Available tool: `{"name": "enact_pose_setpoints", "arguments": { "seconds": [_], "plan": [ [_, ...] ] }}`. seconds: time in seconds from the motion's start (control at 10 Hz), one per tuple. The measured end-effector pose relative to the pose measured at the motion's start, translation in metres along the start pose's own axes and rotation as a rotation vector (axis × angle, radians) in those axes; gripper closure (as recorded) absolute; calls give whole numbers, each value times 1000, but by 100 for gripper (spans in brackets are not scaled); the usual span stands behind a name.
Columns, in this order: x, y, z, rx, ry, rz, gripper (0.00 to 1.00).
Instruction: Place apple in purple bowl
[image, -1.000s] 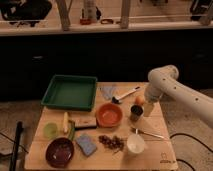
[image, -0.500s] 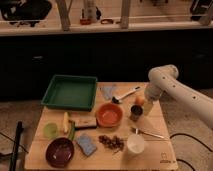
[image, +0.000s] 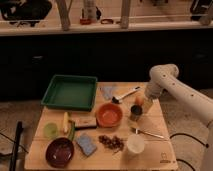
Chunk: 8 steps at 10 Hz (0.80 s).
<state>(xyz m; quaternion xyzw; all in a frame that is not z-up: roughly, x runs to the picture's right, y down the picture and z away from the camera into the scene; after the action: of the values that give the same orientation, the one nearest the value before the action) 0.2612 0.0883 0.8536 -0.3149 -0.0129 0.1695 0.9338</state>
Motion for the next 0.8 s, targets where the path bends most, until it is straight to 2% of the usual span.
{"name": "enact_pose_setpoints", "arguments": {
  "seconds": [0.2,0.4,0.6,0.8],
  "plan": [
    [-2,-1,-2,-4,-15,-7,20],
    [-2,2,-21,-14,-27,-26,20],
    [-8,2,-35,-28,-34,-69,20],
    [-9,0,-35,-43,-10,-153,20]
  ]
}}
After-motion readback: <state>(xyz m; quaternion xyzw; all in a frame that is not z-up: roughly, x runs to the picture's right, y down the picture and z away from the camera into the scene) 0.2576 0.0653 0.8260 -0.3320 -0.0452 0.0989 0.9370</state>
